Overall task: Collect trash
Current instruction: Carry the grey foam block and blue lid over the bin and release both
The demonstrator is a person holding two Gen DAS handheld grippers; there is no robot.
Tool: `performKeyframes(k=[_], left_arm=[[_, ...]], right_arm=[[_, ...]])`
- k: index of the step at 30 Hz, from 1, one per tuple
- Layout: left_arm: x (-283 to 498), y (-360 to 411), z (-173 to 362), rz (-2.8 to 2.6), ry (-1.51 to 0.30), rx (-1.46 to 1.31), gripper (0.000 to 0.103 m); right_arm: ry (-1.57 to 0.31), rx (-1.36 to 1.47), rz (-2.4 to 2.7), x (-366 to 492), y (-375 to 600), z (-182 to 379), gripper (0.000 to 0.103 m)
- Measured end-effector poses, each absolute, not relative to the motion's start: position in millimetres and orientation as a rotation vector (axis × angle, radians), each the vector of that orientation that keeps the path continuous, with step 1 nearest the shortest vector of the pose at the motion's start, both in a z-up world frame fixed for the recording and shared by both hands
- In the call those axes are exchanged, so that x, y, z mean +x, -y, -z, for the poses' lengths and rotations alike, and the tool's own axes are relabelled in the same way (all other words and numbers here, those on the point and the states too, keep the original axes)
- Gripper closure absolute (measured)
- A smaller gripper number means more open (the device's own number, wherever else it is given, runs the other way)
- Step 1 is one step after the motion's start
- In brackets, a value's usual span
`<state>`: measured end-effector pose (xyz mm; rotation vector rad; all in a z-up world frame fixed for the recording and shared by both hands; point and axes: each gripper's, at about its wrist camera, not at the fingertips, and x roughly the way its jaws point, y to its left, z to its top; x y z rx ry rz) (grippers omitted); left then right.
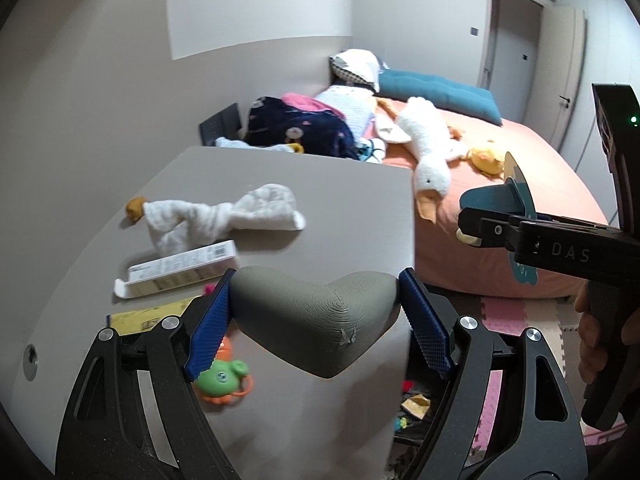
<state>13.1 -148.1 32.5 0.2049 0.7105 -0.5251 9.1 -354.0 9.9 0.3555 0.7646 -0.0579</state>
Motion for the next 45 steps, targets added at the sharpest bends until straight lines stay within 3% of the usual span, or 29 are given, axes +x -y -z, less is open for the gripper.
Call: performKeyframes(k=[45], left_arm=[[-51,297,-25,0.906,-0.699,0.382,0.025]], right_arm=[[-0.728,0.454,0.361,-117,471,-9,0.032]])
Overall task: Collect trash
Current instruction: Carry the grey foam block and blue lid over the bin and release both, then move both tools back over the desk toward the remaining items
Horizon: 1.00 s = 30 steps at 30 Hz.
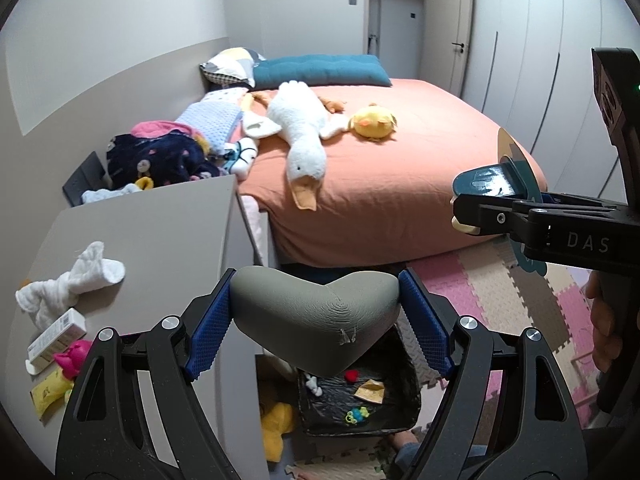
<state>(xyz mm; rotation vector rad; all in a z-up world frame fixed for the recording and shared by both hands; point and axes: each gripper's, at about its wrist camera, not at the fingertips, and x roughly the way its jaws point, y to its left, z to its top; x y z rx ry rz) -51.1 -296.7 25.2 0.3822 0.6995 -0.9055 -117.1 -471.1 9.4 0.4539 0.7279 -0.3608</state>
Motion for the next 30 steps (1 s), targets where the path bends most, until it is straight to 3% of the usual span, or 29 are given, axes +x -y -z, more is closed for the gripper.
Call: performKeyframes(k=[13,16,17,18,20,30], left_arm=[[-46,317,-2,0.923,-0.764,0.421,0.025],[-43,324,12,0.911,-0.834,0.471,0.021],[-41,325,16,0.894,-0.849,0.487,0.010],[-41,327,22,0.874,-0.865,0.507,0.006],[-41,328,28,0.859,-0.871,0.531,0.006],[-33,317,22,0.828,-0.870,0.504,0.006]], right_arm=[[-0.774,0.477,0.377,-116,480,6,0.032],[-0.807,0.478,0.360,-112,481,11,0.030],[-0.818,0.477,0.352,-110,481,13,0.029],[-0.823,0.471,0.364,-110,481,13,0.025],[-0.823,0.461,0.381,-110,480,14,0.020],[-0.810,0.471,0.378,-109,482,12,0.020]])
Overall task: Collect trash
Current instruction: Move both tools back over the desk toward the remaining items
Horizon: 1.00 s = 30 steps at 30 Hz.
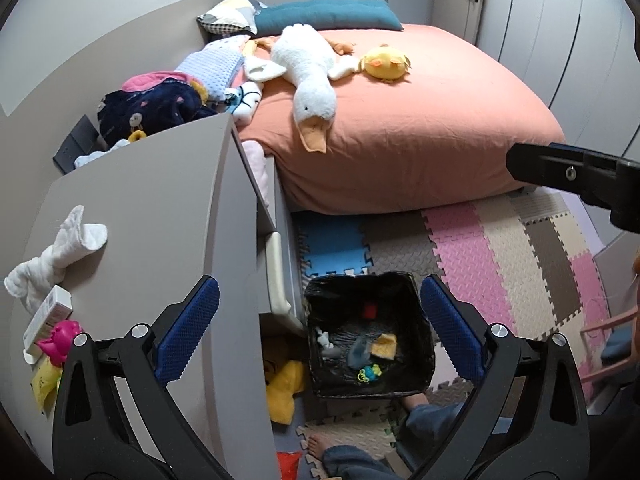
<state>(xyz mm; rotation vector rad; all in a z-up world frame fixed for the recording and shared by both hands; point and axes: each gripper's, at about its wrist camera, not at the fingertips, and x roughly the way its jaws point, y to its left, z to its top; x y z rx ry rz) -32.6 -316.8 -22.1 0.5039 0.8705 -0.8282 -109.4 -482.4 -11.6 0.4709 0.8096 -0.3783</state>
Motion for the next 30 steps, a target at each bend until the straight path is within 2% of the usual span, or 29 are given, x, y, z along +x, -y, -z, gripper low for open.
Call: performKeyframes(k=[17,30], left_arm=[[-19,282,20,0.745,-0.891,0.452,0.006],[0,215,17,0.575,-0.910,0.376,0.006]], right_arm=[[-0.828,0.440,0.298,-83,460,11,0.020],[-0.848,0.373,0.115,-37,406,9,0.020]])
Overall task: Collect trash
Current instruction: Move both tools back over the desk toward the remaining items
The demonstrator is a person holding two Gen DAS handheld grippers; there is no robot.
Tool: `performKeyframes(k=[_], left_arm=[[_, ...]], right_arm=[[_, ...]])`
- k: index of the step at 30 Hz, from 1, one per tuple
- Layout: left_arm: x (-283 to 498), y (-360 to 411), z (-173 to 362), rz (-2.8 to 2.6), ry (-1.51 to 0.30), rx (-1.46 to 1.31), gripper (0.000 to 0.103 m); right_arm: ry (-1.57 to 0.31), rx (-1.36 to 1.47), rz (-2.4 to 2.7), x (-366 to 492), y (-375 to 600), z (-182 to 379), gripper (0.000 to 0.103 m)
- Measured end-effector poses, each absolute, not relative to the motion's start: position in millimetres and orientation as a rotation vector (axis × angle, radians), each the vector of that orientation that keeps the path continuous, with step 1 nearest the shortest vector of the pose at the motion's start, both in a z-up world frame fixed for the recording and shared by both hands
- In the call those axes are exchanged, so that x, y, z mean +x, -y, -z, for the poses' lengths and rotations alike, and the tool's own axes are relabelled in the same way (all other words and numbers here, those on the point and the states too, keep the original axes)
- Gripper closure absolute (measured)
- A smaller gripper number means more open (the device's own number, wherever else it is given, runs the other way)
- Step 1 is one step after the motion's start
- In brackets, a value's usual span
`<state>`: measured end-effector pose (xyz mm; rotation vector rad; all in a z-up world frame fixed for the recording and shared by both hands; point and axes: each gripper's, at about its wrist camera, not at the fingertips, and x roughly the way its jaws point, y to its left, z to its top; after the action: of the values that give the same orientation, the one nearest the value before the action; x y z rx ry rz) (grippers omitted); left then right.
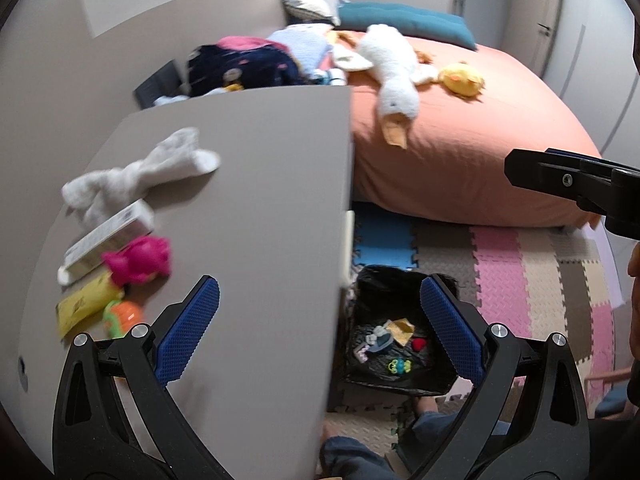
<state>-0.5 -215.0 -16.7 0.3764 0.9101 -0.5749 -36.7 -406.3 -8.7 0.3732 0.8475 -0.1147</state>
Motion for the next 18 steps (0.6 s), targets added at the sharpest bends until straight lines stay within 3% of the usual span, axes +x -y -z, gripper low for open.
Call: performKeyframes(k=[18], left_arm=[[31,123,27,0.332,-0.931,0.266,0.006]], right_arm=[[-0.885,0.295,-0.088,19,329,17,0.020]])
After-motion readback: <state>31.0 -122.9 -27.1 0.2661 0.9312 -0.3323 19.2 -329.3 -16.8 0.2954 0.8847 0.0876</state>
